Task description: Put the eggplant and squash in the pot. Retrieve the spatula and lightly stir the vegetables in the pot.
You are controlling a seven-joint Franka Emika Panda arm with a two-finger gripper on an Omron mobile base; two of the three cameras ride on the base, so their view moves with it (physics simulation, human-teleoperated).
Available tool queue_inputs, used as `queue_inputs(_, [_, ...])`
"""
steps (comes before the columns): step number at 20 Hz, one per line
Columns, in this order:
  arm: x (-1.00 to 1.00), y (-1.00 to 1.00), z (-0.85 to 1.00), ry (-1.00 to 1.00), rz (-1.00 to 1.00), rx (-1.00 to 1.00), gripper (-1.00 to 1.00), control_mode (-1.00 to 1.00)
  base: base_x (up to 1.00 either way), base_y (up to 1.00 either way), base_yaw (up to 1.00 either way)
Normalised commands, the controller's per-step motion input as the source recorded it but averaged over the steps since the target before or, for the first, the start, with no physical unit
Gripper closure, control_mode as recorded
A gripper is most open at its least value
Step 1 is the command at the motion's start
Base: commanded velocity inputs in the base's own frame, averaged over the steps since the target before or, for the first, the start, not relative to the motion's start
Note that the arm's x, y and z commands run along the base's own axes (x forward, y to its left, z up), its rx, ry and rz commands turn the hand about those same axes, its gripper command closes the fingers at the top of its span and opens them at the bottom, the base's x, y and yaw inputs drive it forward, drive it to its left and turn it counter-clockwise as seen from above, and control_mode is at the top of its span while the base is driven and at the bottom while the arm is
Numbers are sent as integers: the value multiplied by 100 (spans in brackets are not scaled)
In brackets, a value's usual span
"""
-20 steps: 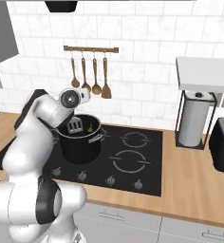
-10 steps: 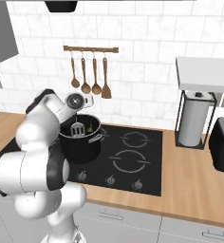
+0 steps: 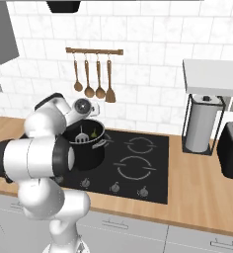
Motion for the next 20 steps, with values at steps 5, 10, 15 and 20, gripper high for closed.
queue_inputs(5, [4, 0, 2, 2, 9, 0, 100, -100, 0, 0, 0])
queue_inputs(10, [-13, -6, 50, -2, 7, 0, 100, -100, 0, 0, 0])
queue_inputs(15, [-2, -7, 42, 5, -4, 0, 100, -100, 0, 0, 0])
queue_inputs(20, [0, 0, 11, 9, -7, 0, 100, -100, 0, 0, 0])
